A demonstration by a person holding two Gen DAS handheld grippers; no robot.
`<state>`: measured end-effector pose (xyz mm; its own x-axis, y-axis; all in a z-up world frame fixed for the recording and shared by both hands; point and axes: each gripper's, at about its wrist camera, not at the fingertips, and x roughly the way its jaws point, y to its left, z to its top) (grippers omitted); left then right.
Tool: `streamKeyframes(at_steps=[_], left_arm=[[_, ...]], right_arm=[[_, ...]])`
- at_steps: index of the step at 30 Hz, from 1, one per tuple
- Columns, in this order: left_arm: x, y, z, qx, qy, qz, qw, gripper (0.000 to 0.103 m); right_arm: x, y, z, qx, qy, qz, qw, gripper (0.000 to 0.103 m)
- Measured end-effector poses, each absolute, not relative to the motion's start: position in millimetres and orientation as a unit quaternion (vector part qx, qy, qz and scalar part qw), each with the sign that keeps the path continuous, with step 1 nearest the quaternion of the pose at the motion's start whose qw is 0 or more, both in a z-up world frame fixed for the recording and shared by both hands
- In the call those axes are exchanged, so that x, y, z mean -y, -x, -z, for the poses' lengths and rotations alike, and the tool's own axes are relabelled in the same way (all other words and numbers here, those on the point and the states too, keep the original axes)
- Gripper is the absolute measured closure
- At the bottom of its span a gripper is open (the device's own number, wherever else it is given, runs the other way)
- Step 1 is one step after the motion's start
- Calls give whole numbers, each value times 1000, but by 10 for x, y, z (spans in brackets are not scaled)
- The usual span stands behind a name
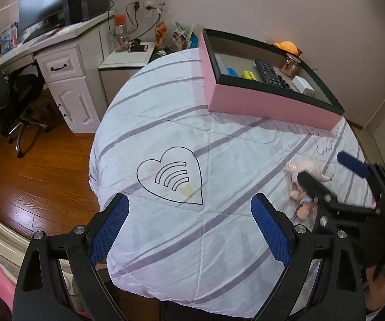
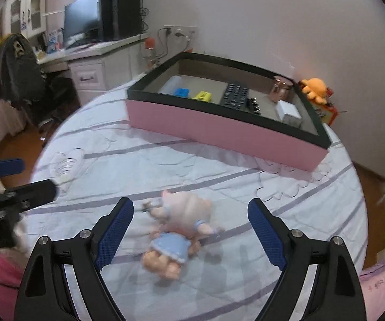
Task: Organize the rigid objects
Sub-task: 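Move the right tool to the pink plush doll and close on it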
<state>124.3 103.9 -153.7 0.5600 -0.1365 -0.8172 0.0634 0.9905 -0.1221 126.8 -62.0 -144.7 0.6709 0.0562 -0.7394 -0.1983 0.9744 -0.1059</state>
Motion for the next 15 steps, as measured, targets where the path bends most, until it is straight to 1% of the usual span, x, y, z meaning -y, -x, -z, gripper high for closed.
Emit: streamKeyframes(at_steps=[7,12,15], left_arm=[[-870,-1288,1568,-473,28,63,879,9],[-609,-1314,1594,-479,13,82,874,9],[-486,-1312,1612,-483,5,91,871,9]], right_arm=[[1091,-1219,1353,-376,60,-32,924,14],[1630,-1225,1373,-382,4,-12,924,12],[1853,-1198,1356,-378,4,20,926,12]])
